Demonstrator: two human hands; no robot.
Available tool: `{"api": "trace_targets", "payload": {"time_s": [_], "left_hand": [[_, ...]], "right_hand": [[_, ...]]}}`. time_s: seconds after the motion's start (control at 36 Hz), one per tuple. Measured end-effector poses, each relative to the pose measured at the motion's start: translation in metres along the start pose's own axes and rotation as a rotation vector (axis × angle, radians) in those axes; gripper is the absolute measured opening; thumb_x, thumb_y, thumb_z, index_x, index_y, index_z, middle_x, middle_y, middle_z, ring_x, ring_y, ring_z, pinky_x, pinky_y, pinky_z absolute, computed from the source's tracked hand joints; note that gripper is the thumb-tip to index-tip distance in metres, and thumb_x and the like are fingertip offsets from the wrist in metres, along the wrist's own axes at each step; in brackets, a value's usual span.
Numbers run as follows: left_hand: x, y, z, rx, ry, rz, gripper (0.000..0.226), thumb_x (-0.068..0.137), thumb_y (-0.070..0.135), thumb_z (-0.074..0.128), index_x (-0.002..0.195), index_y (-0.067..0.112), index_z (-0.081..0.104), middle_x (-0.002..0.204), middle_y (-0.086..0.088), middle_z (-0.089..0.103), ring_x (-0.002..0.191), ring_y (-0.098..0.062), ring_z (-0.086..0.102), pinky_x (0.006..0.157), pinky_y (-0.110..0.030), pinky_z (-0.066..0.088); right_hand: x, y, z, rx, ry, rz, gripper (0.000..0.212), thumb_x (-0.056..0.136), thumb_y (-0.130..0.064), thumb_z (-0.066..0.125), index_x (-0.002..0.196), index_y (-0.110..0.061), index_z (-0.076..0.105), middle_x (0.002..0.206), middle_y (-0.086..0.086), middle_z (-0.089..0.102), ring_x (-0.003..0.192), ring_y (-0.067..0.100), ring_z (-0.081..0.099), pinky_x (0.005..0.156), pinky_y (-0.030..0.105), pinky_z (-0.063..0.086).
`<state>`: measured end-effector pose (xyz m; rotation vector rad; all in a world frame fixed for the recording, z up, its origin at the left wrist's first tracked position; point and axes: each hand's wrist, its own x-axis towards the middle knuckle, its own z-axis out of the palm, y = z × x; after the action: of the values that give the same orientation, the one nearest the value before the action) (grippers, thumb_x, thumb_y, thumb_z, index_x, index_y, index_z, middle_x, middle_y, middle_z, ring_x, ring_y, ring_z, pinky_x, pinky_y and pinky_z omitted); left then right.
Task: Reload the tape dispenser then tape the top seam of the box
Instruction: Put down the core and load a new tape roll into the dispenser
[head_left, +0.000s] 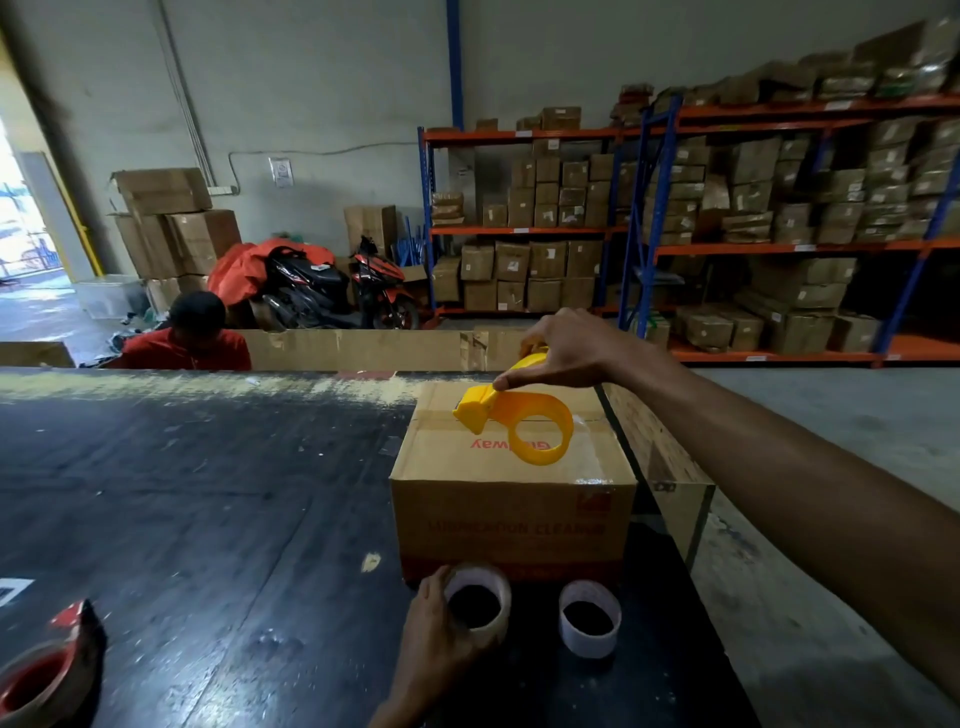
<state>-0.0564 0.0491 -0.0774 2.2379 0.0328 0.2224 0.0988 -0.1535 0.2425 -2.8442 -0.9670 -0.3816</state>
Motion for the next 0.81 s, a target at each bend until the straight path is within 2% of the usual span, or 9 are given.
{"api": "trace_targets", "payload": {"time_s": [0.06, 0.11, 0.22, 0.33, 0.44, 0.53, 0.64, 0.72, 0.81], "left_hand": [[-0.002, 0.022, -0.005, -0.081, 0.092, 0.108, 0.102, 0.058, 0.067, 0.084, 0.143, 0.032, 0.037, 0.137, 0.022, 0.046, 0.126, 0.003, 0.048, 0.102, -0.021, 0.046], [-0.003, 0.055, -0.016, -0.137, 0.176, 0.249, 0.102, 0.063, 0.056, 0.087, 0.147, 0.029, 0.036, 0.142, 0.021, 0.045, 0.132, 0.005, 0.045, 0.105, -0.018, 0.043], [0.003, 0.119, -0.036, -0.192, 0.340, 0.462, 0.102, 0.069, 0.043, 0.087, 0.151, 0.022, 0.030, 0.148, 0.015, 0.042, 0.139, -0.003, 0.042, 0.112, -0.017, 0.036], [0.020, 0.157, -0.048, -0.237, 0.487, 0.561, 0.100, 0.071, 0.031, 0.090, 0.150, 0.014, 0.031, 0.148, 0.000, 0.044, 0.141, -0.014, 0.043, 0.115, -0.027, 0.038], [0.030, 0.171, -0.049, -0.226, 0.523, 0.604, 0.101, 0.071, 0.026, 0.091, 0.151, 0.009, 0.031, 0.152, -0.007, 0.043, 0.145, -0.022, 0.039, 0.115, -0.045, 0.041], [0.033, 0.175, -0.044, -0.209, 0.523, 0.611, 0.101, 0.072, 0.030, 0.089, 0.152, 0.012, 0.029, 0.153, -0.008, 0.041, 0.146, -0.021, 0.037, 0.113, -0.049, 0.041], [0.034, 0.175, -0.037, -0.199, 0.512, 0.612, 0.102, 0.073, 0.030, 0.088, 0.153, 0.016, 0.027, 0.156, -0.005, 0.038, 0.148, -0.019, 0.033, 0.119, -0.040, 0.035], [0.037, 0.175, -0.034, -0.217, 0.524, 0.595, 0.104, 0.072, 0.030, 0.088, 0.154, 0.021, 0.024, 0.155, 0.003, 0.034, 0.149, -0.012, 0.030, 0.120, -0.028, 0.029], [0.040, 0.181, -0.034, -0.241, 0.547, 0.546, 0.104, 0.070, 0.027, 0.091, 0.152, 0.022, 0.026, 0.150, 0.007, 0.037, 0.143, -0.005, 0.034, 0.115, -0.023, 0.030]], "right_hand": [[-0.003, 0.001, 0.001, -0.010, -0.002, 0.004, 0.082, 0.069, -0.090, 0.058, 0.095, -0.015, 0.075, 0.089, 0.007, 0.077, 0.081, 0.027, 0.072, 0.067, 0.038, 0.059], [-0.005, 0.002, 0.002, -0.007, -0.004, 0.014, 0.081, 0.069, -0.089, 0.059, 0.096, -0.014, 0.075, 0.089, 0.007, 0.077, 0.081, 0.026, 0.072, 0.067, 0.038, 0.059], [-0.011, -0.001, 0.000, 0.000, 0.014, 0.026, 0.073, 0.073, -0.085, 0.062, 0.097, -0.017, 0.075, 0.086, 0.002, 0.075, 0.076, 0.015, 0.067, 0.056, 0.028, 0.049], [-0.015, -0.005, -0.003, 0.060, 0.029, 0.041, 0.071, 0.074, -0.087, 0.059, 0.092, -0.020, 0.075, 0.085, 0.000, 0.074, 0.077, 0.015, 0.068, 0.067, 0.034, 0.055], [-0.021, -0.011, -0.009, 0.138, 0.019, 0.065, 0.069, 0.074, -0.088, 0.058, 0.088, -0.022, 0.075, 0.075, -0.004, 0.075, 0.068, 0.009, 0.072, 0.064, 0.031, 0.059], [-0.026, -0.013, -0.015, 0.186, 0.033, 0.068, 0.068, 0.075, -0.085, 0.060, 0.090, -0.021, 0.076, 0.073, -0.005, 0.075, 0.064, 0.006, 0.072, 0.062, 0.028, 0.058], [-0.032, -0.016, -0.031, 0.213, 0.065, 0.079, 0.065, 0.077, -0.081, 0.063, 0.091, -0.019, 0.075, 0.075, -0.004, 0.073, 0.071, 0.013, 0.071, 0.059, 0.028, 0.050], [-0.039, -0.017, -0.041, 0.291, 0.041, 0.095, 0.064, 0.078, -0.078, 0.065, 0.093, -0.016, 0.076, 0.073, 0.001, 0.075, 0.064, 0.011, 0.074, 0.061, 0.031, 0.060], [-0.046, -0.021, -0.044, 0.349, 0.049, 0.091, 0.061, 0.082, -0.073, 0.066, 0.096, -0.014, 0.076, 0.077, 0.001, 0.075, 0.064, 0.010, 0.075, 0.061, 0.029, 0.061]]}}
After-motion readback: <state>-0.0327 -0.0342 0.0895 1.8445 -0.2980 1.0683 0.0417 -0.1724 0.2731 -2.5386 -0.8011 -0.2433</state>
